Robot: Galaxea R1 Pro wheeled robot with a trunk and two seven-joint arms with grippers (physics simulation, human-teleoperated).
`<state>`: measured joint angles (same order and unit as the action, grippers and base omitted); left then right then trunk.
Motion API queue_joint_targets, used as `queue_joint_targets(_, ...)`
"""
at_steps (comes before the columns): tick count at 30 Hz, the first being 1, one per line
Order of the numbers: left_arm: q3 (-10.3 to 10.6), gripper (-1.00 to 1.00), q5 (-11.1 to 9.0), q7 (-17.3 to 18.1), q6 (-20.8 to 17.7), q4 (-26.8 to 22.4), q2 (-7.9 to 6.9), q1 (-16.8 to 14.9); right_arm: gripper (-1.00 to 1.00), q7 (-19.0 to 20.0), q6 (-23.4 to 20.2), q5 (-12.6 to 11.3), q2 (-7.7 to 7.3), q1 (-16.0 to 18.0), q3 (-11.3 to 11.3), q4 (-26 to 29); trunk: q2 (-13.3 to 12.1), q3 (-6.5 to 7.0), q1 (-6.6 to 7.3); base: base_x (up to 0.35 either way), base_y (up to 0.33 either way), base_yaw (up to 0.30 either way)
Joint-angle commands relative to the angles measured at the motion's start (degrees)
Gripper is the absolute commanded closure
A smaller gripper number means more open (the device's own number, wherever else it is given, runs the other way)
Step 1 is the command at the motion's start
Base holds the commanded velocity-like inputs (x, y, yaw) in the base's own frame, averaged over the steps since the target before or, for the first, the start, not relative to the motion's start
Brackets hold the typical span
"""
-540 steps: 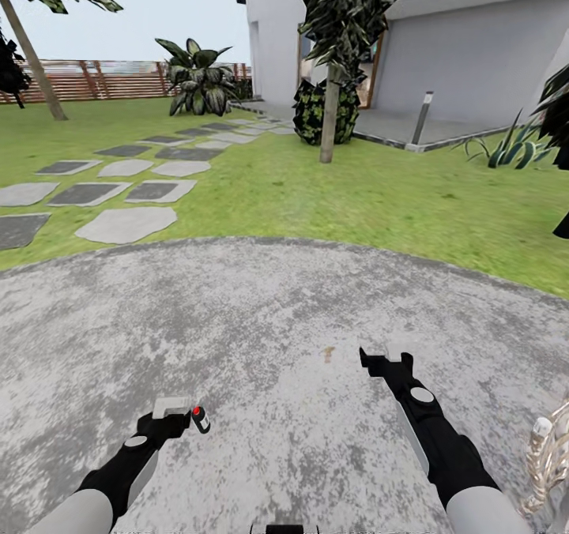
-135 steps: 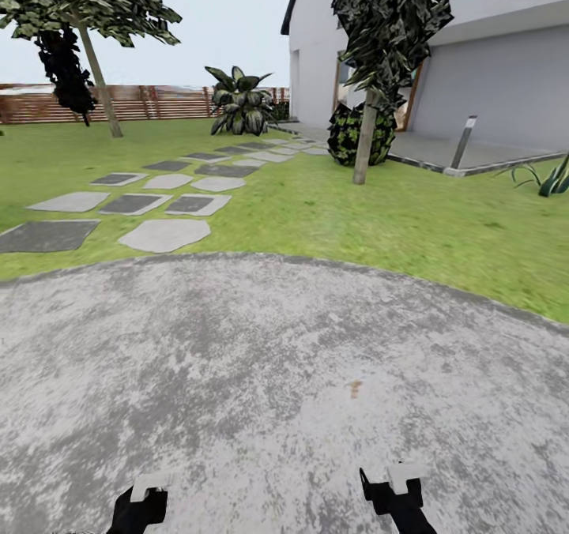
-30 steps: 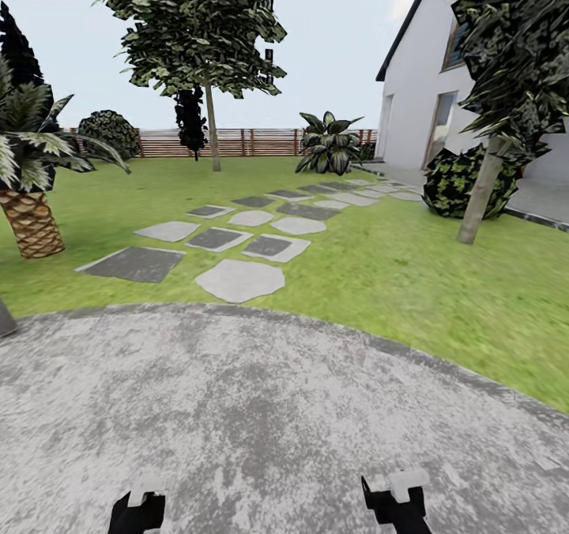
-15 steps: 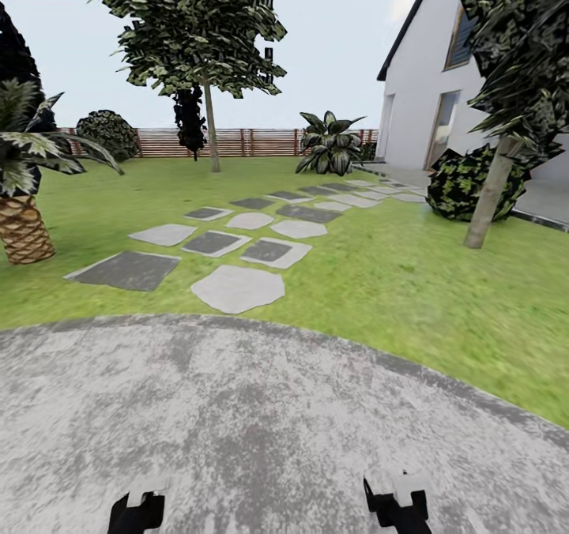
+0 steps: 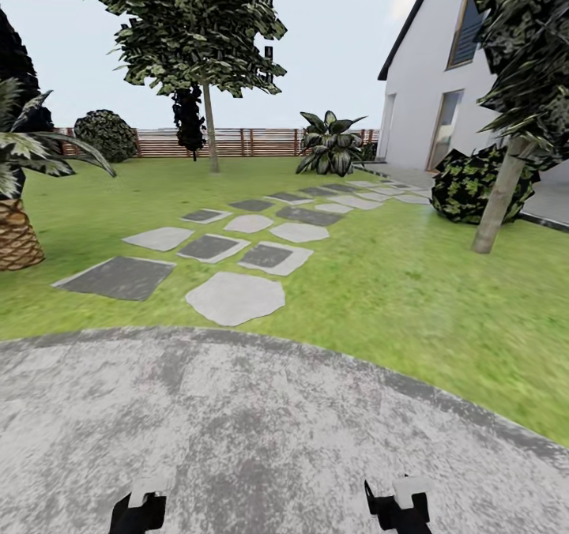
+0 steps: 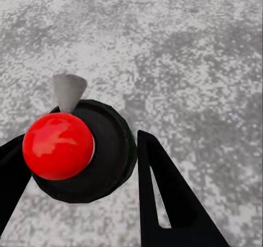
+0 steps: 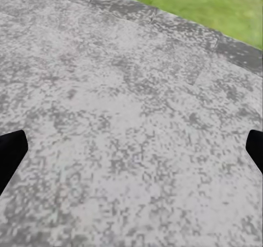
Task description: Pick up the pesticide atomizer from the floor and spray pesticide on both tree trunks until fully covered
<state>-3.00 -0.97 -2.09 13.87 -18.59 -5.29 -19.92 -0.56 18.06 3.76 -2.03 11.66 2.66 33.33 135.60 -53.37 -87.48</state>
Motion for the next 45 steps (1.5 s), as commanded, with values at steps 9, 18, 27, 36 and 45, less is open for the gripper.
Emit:
queue_joint_targets(9,0.0,1.0,-0.1,0.0,0.2,0.1,0.09,0.0,-1.0,0.0,0.2,0.3,0.0,0.0,0.1,-2.7,0.0,-0.05,-0.02,0.339,0.0,0.0)
queue_joint_targets(18,0.0,1.0,-0.1,0.0,0.2,0.1,0.1,0.0,-1.0,-0.1,0.2,0.3,0.0,0.0,0.0,-2.7,0.0,-0.05,-0.02,0.339,0.01,0.079)
queue_joint_targets(27,0.0,1.0,-0.1,0.0,0.2,0.1,0.1,0.0,-1.0,-0.1,0.2,0.3,0.0,0.0,0.0,-2.7,0.0,-0.05,-0.02,0.335,0.112,0.22)
queue_joint_targets(36,0.0,1.0,-0.1,0.0,0.2,0.1,0.08,0.0,-1.0,-0.1,0.2,0.3,0.0,0.0,0.0,-2.7,0.0,-0.05,-0.02,0.331,0.136,0.194)
queue_joint_targets(45,0.0,1.0,-0.1,0.0,0.2,0.1,0.08,0.0,-1.0,-0.1,0.2,0.3,0.0,0.0,0.1,-2.7,0.0,-0.05,-0.02,0.331,0.136,0.013)
